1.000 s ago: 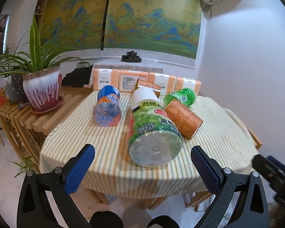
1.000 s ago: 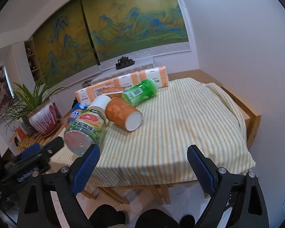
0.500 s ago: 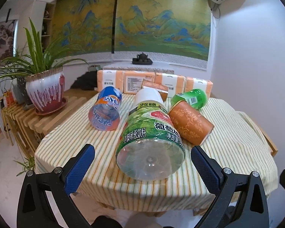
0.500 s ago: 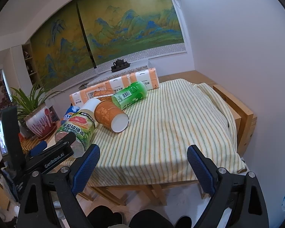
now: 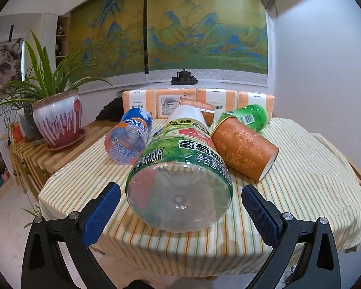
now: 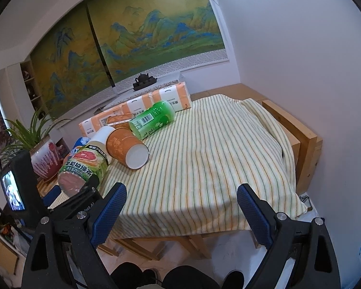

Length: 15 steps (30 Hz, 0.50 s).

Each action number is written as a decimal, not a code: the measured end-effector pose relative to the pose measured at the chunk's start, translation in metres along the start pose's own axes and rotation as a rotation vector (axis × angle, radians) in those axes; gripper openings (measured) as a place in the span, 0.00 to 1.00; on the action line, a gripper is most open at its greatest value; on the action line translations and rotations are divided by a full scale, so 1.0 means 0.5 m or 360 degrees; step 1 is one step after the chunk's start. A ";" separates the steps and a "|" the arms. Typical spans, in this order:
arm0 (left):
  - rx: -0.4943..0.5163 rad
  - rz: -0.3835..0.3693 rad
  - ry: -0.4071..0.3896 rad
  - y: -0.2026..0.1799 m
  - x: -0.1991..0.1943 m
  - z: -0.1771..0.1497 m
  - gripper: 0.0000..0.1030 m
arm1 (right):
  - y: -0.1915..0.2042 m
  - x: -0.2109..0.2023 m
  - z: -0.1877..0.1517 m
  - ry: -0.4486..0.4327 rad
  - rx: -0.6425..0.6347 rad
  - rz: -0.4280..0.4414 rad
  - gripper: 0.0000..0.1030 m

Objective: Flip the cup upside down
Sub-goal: 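Grasp the green bottle with the left gripper while the right gripper releases it, then rotate the green bottle with the left gripper so its white cap points down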

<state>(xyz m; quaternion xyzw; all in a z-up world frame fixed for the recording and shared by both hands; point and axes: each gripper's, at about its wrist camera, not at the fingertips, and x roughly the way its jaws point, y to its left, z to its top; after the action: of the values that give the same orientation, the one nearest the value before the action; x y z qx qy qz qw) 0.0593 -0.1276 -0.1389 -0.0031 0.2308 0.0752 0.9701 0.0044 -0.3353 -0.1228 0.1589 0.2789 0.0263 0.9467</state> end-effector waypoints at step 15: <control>0.0081 -0.0079 -0.0061 0.027 -0.040 0.018 0.87 | 0.006 0.010 0.001 0.0022 0.0026 0.0004 0.88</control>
<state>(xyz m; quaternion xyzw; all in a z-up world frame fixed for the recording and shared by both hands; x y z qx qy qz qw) 0.0434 -0.1166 -0.1216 0.0174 0.2139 0.0451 0.9757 0.0090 -0.3320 -0.1242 0.1666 0.2855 0.0265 0.9434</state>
